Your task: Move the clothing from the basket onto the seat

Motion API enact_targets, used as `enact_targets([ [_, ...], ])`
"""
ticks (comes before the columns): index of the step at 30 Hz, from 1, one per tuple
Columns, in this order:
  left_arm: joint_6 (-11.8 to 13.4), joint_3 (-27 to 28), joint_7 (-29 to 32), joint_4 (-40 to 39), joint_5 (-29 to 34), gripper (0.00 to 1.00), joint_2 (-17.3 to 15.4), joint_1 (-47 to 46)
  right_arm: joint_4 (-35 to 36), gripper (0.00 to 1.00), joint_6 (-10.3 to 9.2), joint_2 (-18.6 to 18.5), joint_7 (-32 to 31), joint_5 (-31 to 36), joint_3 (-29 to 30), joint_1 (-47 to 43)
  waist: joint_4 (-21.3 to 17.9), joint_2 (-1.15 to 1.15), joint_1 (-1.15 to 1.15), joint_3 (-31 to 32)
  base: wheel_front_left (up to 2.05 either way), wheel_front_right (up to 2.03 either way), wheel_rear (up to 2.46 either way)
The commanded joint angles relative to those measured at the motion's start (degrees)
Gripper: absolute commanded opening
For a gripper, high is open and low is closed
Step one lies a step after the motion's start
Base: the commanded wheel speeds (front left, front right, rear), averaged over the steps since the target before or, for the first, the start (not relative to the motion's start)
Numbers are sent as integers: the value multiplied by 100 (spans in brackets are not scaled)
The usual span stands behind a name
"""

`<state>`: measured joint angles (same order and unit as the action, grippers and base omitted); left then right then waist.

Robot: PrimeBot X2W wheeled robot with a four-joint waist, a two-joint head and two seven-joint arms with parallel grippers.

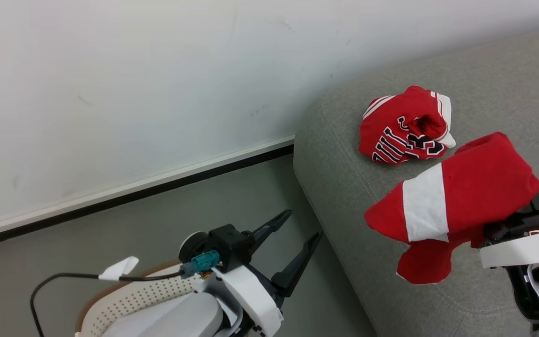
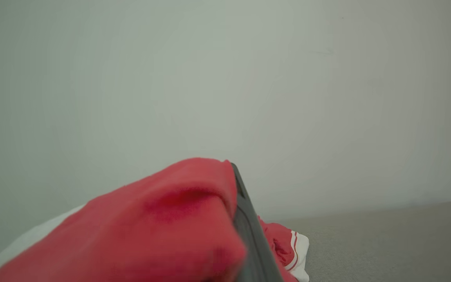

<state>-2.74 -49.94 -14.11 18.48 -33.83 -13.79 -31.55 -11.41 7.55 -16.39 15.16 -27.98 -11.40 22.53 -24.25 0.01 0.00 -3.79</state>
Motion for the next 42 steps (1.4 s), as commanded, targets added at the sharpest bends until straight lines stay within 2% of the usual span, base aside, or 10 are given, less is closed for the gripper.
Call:
enact_targets([
  [1, 7, 15, -5, 9, 19, 100, -36, -16, 27, 0, -13, -30, -3, -6, 21, 30, -43, -1, 0, -96, 0, 0, 0],
  [7, -18, 25, 86, -92, 66, 100, -107, -261, -74, 0, -13, -149, -3, -16, 227, 409, 56, -1, 0, -583, 0, 0, 0],
  [12, -31, 32, 222, -229, 130, 100, -235, -478, -363, 0, -13, -297, -3, 50, 725, 865, 302, -1, 0, -1104, 0, 0, 0],
  [20, 23, 101, 456, -539, 262, 100, -476, -858, -1173, 0, -13, -818, -3, 63, 1580, 1887, 789, -1, 0, -2024, 0, 0, 0],
  [29, 125, 243, 635, -948, 370, 100, -698, -1266, -2414, 0, -13, -1344, -4, 218, 2034, 2993, 1163, -1, 0, -2925, 0, 0, 0],
  [33, 158, 276, 643, -1059, 387, 100, -725, -1372, -3180, 0, -13, -1530, -4, 383, 2032, 3329, 1299, -1, 0, -3175, 0, 0, 0],
  [34, 158, 276, 643, -1059, 387, 100, -725, -1372, -3180, 0, -13, -1530, -4, 383, 2032, 3329, 1299, -1, 0, -3175, 0, 0, 0],
  [36, 187, 302, 611, -1079, 372, 100, -739, -1398, -3766, 0, -13, -1630, -64, 581, 1923, 3498, 1374, -1, 0, -3291, 0, 0, 0],
  [42, 211, 321, 528, -1052, 324, 100, -768, -1344, -4553, 0, -13, -1653, -725, 564, 1598, 3691, 1450, -1, 0, -3356, 0, 0, 0],
])
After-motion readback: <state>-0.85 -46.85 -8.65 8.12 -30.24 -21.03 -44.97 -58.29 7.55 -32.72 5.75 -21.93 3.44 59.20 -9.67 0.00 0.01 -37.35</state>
